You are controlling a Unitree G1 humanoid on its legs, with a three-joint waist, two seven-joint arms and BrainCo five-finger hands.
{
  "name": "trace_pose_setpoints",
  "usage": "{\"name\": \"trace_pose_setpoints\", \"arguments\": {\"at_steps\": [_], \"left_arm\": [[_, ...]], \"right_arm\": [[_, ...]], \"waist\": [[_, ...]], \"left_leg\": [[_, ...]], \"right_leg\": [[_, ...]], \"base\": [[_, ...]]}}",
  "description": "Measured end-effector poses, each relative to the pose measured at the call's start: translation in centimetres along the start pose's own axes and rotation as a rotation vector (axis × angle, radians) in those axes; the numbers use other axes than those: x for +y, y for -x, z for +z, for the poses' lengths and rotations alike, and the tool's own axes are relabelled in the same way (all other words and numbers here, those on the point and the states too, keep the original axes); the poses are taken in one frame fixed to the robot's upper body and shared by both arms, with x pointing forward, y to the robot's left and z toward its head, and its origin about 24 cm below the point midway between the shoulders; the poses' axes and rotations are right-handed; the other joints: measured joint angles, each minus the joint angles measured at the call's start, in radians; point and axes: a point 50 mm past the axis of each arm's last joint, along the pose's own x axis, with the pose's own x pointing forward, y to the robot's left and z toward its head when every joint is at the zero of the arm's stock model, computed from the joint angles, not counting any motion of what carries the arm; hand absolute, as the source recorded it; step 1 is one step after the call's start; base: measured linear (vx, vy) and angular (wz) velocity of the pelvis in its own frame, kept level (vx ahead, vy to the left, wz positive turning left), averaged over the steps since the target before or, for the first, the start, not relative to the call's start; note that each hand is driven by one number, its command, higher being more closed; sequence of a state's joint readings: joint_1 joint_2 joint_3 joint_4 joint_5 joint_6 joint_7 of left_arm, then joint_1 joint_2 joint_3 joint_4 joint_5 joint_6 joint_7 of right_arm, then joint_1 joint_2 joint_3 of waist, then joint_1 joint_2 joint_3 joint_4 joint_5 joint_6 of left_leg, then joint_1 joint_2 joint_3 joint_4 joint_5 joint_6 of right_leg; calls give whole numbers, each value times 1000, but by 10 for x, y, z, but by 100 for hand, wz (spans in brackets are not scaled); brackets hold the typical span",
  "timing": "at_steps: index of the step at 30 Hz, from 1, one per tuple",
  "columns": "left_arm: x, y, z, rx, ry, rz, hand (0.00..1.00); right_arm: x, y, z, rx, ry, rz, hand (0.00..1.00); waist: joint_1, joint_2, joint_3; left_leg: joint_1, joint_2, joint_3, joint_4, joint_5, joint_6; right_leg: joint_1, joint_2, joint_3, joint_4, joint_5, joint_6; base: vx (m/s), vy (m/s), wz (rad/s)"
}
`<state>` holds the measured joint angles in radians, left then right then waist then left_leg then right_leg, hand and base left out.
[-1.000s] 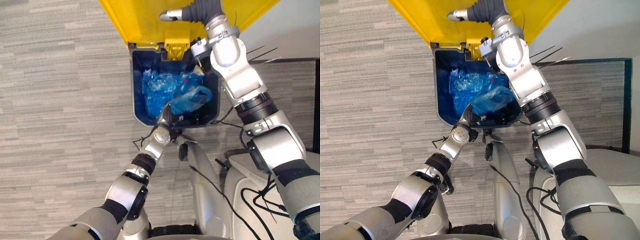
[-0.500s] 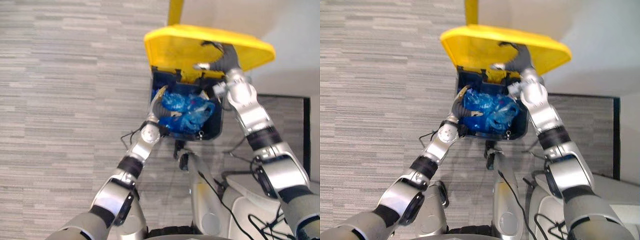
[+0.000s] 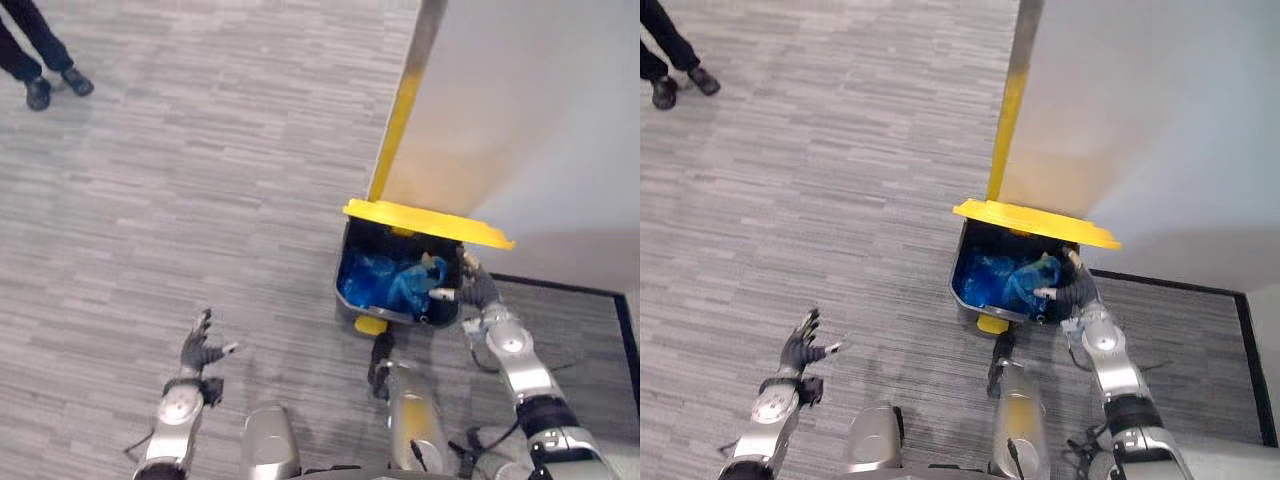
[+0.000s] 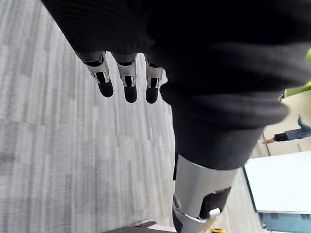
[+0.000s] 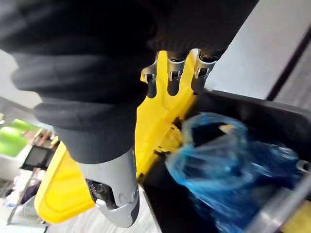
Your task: Gather rubbish on tea table into small bin, then transfer packed bag to large trash can.
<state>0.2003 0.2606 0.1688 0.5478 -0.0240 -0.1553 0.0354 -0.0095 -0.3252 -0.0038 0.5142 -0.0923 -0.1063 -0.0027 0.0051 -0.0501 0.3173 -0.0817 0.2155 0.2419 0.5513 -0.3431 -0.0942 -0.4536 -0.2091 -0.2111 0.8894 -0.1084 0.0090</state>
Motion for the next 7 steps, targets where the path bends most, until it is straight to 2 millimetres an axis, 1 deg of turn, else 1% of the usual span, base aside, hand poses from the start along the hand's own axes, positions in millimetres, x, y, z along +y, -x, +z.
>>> {"name": "trace_pose_setpoints", "arguments": {"at_steps": [1,2,3,4,5,6,7], "left_arm": [[0,6,-8,26,5,-11,0],[-1,8,-11,36,9,-14,0],[-9,9,-12,40,39,-29,0],[-21,13,-18,65,71,-61,0],[-25,14,-19,70,83,-70,0],[-33,17,-25,92,103,-94,0],[-36,17,-23,88,106,-105,0]], "right_arm": [[8,11,-21,72,-19,18,0],[9,17,-29,98,-21,19,0],[7,27,-42,144,-10,18,0],[7,33,-50,173,-9,13,0],[8,37,-55,190,-1,17,0],[8,44,-68,240,12,25,0],[8,45,-72,259,11,24,0]], "waist": [[-7,-18,-32],[-7,-23,-42],[-9,-29,-55],[-3,-2,-79],[0,0,-100],[6,16,-132],[-2,25,-135]], "left_leg": [[2,-15,1,-68,43,-3],[-3,-22,-4,-85,54,-9],[-24,-30,-29,-105,66,-27],[-36,-41,-52,-164,100,-28],[-36,-47,-55,-203,121,-20],[-38,-48,-54,-266,163,-21],[-40,-48,-59,-289,175,-18]], "right_leg": [[55,3,32,64,-56,15],[84,7,57,49,-85,35],[119,46,83,-61,-121,79],[154,89,87,-208,-133,83],[171,100,86,-288,-139,72],[199,129,85,-435,-125,16],[211,138,83,-470,-107,13]], "base": [[-31,-74,1],[-35,-157,-4],[-79,-91,-17],[-83,-92,-34],[-58,-59,-62],[-18,-61,-51],[-13,-60,-36]]}}
